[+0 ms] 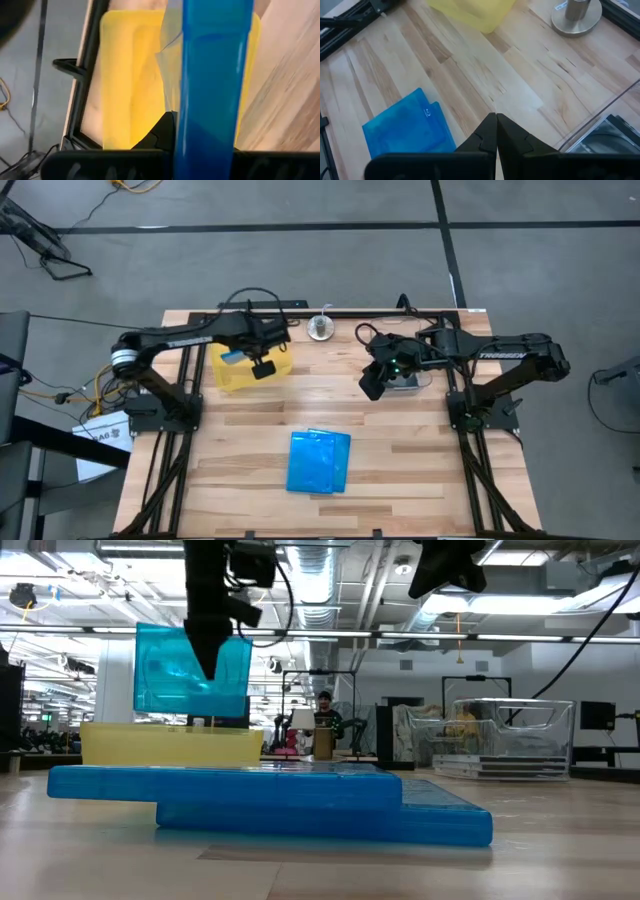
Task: Pick & place jewel cases by type
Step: Put the blue CD case into the yellow bin
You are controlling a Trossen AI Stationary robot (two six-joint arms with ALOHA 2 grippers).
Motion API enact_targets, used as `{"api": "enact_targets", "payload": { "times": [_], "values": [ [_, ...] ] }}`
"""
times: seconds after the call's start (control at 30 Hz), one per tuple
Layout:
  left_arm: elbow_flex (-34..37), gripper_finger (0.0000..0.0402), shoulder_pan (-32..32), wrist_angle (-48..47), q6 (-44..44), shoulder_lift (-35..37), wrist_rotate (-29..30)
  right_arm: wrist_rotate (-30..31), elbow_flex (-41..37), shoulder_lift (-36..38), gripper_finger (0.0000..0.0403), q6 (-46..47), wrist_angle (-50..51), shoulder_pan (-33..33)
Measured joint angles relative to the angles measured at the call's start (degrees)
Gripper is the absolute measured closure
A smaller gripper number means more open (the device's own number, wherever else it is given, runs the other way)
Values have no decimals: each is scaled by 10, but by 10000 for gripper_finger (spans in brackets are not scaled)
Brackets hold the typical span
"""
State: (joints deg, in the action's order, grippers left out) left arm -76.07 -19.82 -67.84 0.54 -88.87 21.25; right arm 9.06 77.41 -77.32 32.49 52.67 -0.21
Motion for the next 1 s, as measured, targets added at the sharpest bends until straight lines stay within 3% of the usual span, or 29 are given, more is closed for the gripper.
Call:
{"api": "enact_targets", "payload": {
  "times": [0.27,0.43,1.0],
  "values": [
    [21,401,31,43,-11,-42,4,0,1,-19,403,0,2,2],
    [57,401,43,83,-11,-31,37,-1,1,-43,403,-1,7,2],
    [201,401,56,186,-16,36,35,-18,1,-66,403,-30,4,0]
  ]
}}
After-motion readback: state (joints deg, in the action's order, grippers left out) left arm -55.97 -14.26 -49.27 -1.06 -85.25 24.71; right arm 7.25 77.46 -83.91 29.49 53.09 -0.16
